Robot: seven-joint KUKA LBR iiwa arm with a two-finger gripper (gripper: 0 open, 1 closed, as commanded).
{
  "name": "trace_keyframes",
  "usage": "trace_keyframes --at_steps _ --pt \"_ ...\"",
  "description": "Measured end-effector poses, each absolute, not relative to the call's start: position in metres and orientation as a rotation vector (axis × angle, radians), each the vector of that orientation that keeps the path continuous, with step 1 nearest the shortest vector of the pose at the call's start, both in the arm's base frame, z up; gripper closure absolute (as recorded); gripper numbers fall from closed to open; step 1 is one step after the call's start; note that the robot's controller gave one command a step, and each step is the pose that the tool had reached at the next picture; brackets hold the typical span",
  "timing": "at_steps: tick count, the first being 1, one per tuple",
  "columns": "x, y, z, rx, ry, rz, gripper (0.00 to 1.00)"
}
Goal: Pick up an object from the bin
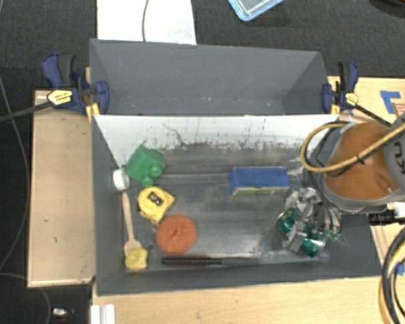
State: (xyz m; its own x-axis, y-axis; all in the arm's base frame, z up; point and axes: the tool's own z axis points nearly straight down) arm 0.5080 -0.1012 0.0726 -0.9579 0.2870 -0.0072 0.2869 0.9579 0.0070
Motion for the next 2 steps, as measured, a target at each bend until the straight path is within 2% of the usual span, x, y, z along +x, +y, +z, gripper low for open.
trace_keyframes --at_steps 1,2 --pt "0.495 -0.118 0.081 0.357 3.117 0.018 0.0" --pt "0.5 -0.133 0.074 0.555 3.08 0.056 1.0"
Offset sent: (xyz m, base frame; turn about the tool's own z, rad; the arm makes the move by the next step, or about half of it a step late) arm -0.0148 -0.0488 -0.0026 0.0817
